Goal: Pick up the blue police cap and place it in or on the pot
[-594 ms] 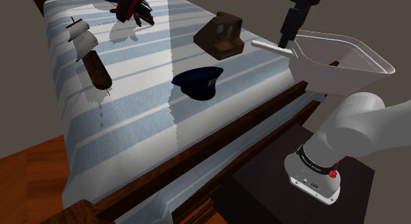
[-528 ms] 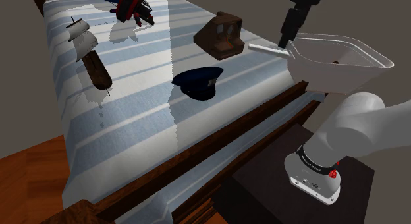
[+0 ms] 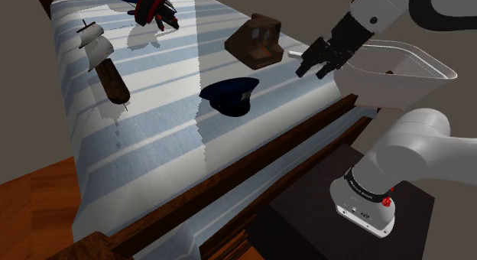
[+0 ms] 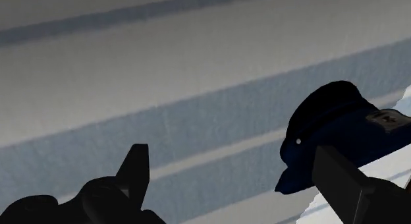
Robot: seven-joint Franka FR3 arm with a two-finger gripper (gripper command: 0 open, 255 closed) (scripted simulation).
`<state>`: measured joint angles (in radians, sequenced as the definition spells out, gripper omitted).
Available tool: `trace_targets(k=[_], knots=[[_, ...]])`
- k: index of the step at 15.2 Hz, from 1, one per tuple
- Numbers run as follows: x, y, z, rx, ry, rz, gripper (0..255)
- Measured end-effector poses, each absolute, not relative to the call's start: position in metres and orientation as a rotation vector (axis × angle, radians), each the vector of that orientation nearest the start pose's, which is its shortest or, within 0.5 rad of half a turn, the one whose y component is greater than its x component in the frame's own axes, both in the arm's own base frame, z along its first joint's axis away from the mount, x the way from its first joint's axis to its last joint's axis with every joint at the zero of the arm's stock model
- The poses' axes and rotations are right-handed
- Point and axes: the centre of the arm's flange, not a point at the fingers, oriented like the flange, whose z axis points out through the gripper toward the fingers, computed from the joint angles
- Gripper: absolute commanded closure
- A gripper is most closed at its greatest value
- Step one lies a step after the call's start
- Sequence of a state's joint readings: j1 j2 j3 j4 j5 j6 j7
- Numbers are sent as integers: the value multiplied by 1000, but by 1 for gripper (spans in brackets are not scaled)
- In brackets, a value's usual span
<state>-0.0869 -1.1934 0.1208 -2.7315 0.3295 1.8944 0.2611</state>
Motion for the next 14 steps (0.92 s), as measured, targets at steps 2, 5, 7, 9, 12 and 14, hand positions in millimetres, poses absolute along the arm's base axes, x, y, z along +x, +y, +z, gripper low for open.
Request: trace_targets(k=[2, 5, 7, 9, 12, 14], knots=[[238, 58, 531, -2691, 645, -604, 0], [235, 91, 505, -2481, 886, -795, 0], [241, 114, 487, -2325, 1041, -905, 0], [254, 135, 474, -2150, 1183, -1017, 0], [265, 144, 464, -2050, 1243, -1065, 0], [273, 146, 459, -2038, 1250, -1069, 0]])
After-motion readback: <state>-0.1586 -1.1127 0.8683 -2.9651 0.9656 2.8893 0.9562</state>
